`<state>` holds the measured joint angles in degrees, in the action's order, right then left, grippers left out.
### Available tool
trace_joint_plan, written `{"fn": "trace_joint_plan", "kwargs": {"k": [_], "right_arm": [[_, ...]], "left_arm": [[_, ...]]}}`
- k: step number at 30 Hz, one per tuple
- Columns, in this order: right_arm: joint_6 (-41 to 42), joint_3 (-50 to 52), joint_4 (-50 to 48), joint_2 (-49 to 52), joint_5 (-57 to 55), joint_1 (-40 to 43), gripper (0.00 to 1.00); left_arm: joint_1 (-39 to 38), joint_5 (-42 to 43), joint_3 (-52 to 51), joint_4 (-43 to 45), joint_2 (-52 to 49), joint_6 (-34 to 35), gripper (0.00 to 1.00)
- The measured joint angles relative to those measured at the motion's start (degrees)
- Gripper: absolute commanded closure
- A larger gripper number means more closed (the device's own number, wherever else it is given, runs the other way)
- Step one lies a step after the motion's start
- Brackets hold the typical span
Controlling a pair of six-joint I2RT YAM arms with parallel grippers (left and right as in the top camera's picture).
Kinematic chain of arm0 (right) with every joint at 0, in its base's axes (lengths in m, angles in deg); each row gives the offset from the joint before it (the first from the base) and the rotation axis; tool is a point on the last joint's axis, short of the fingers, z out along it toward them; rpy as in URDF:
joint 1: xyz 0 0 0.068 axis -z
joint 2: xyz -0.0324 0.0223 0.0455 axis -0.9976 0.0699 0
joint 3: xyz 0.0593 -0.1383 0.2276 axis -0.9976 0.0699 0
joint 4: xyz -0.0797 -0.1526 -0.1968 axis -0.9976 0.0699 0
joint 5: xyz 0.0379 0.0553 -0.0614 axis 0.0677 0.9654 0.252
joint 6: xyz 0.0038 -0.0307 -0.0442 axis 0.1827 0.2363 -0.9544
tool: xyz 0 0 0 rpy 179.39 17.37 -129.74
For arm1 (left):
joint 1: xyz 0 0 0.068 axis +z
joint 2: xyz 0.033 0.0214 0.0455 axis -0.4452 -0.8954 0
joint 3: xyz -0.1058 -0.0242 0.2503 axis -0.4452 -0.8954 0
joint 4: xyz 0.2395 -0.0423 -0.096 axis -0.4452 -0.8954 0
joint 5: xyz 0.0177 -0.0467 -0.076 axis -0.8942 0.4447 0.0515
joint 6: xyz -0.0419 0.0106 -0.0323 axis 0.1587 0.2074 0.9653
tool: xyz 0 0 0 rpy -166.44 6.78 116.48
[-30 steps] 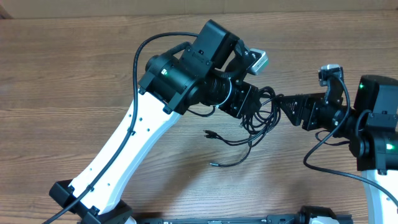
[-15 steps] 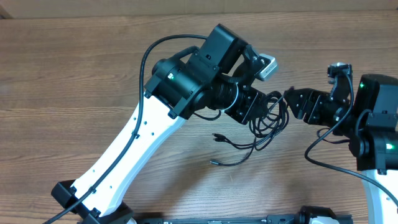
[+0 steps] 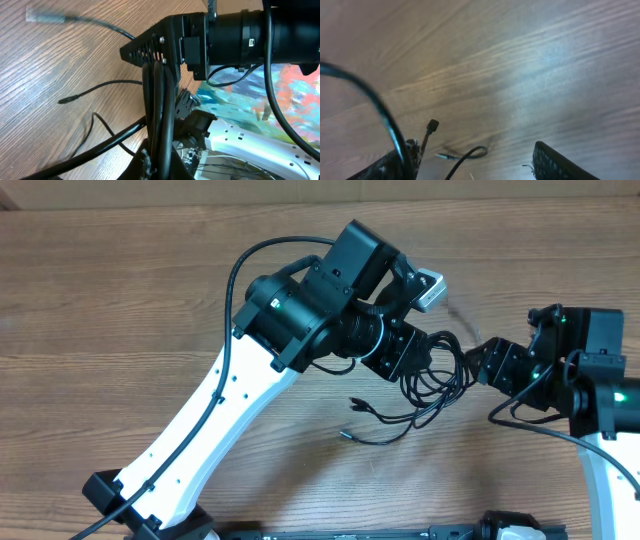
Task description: Untangle cables
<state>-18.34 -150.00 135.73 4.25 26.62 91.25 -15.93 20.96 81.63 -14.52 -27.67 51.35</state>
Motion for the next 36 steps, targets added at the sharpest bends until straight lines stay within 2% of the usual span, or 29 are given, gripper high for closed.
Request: {"fn": "trace_joint_plan", "kwargs": {"k": [4, 11, 18, 20, 27, 32, 35, 36], "right_arm": [[-0.2, 0.0, 0.9, 0.3, 0.1, 0.0, 0.31], [-6.2, 0.0, -1.2, 0.1, 6.6, 0.0, 0.32], [-18.2, 0.0, -3.6, -4.0, 18.4, 0.0, 0.33], [-24.0, 0.0, -3.3, -6.3, 22.9, 0.0, 0.35], [-35.5, 0.0, -2.7, -8.6, 31.3, 0.0, 0.44], [-39.8, 0.0, -2.3, -8.6, 33.9, 0.0, 0.55], [-40.7, 0.0, -2.2, -8.6, 34.5, 0.0, 0.58], [-40.9, 0.0, -2.2, -8.6, 34.6, 0.0, 0.62]], "left_arm": [[0.0, -1.4, 0.0, -1.2, 0.0, 0.0, 0.96], [0.0, -12.8, 0.0, -6.3, 0.0, -0.7, 0.96], [0.0, -16.4, 0.0, -7.5, 0.0, -6.6, 0.96], [0.0, -16.3, 0.0, -7.6, 0.0, -8.2, 0.96], [0.0, -11.3, 0.0, -7.7, 0.0, -14.6, 0.96], [0.0, -7.1, 0.0, -7.3, 0.0, -16.7, 0.96], [0.0, -5.0, 0.0, -6.5, 0.0, -17.8, 0.96], [0.0, -4.7, 0.0, -6.4, 0.0, -17.8, 0.96]]}}
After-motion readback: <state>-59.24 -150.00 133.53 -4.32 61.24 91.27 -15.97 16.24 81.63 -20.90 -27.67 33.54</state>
